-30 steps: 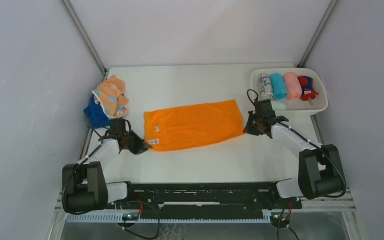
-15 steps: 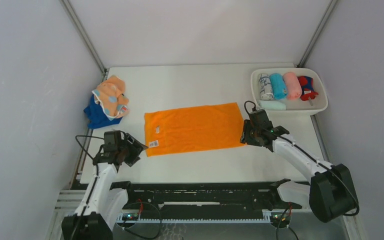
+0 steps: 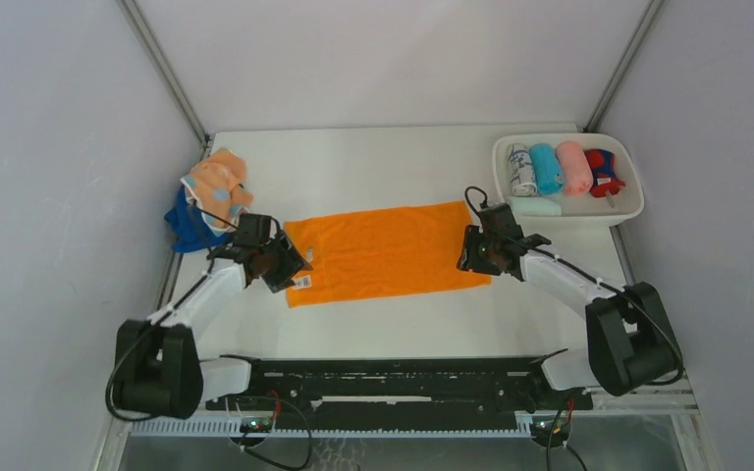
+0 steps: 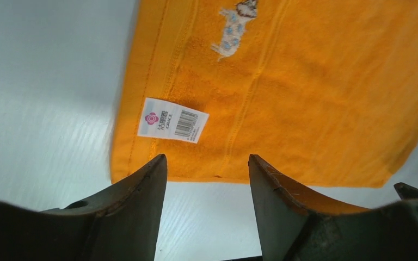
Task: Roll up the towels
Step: Move the towel to the center of the board.
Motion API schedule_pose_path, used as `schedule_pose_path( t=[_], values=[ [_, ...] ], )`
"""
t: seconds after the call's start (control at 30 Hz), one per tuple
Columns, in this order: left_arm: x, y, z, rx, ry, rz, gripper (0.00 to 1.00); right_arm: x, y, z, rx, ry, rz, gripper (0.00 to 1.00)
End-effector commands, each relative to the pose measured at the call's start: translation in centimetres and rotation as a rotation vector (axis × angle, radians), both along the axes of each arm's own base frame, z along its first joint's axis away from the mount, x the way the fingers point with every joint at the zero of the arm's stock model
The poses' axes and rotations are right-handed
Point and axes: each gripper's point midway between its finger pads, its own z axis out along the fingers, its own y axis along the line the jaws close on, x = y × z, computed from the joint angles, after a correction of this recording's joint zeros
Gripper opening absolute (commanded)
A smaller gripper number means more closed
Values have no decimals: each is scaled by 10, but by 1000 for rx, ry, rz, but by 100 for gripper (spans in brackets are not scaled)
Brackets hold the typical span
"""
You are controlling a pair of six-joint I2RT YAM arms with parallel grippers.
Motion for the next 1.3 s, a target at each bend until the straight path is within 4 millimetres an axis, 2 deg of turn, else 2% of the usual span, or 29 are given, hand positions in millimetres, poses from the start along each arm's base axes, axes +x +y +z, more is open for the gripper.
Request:
schedule_pose_path(
  t=[0.0,0.17,0.33,0.47,0.57,0.7,0.73,0.8,0.9,0.97,1.07,1.17,1.27],
  values=[
    [21,-11,-11,-12,-9,-42,61,18,6,-4,28,-12,-5,46],
    [1,-7,-46,-4,83,-32,61,-2,-7,-34,13,93,-63,46],
    [-38,3,-73,15,177,10,60,-37,-16,-52,4,201,-96,46],
    [-63,8,-79,12,200,45,60,-59,-20,-50,-7,222,-93,47],
    [-66,11,-69,21,174,58,61,-60,-20,-37,-16,178,-82,47],
    [-48,21,-30,82,79,54,67,-40,-17,-3,-11,65,-39,47],
    [-36,25,-12,109,33,50,69,-31,-16,9,-17,24,-29,48],
    [-21,32,11,164,-6,36,75,-15,-14,27,-23,-44,1,49],
    [2,41,39,239,-38,1,81,7,-10,50,-28,-135,32,52],
    [16,45,47,276,-35,-28,82,23,-8,67,-22,-207,40,52],
    [37,55,46,305,3,-51,82,44,-4,88,25,-316,83,54],
    [53,62,41,287,50,-70,79,60,5,94,113,-353,183,56],
    [68,72,39,325,86,-97,76,77,3,96,148,-325,205,56]
  ],
)
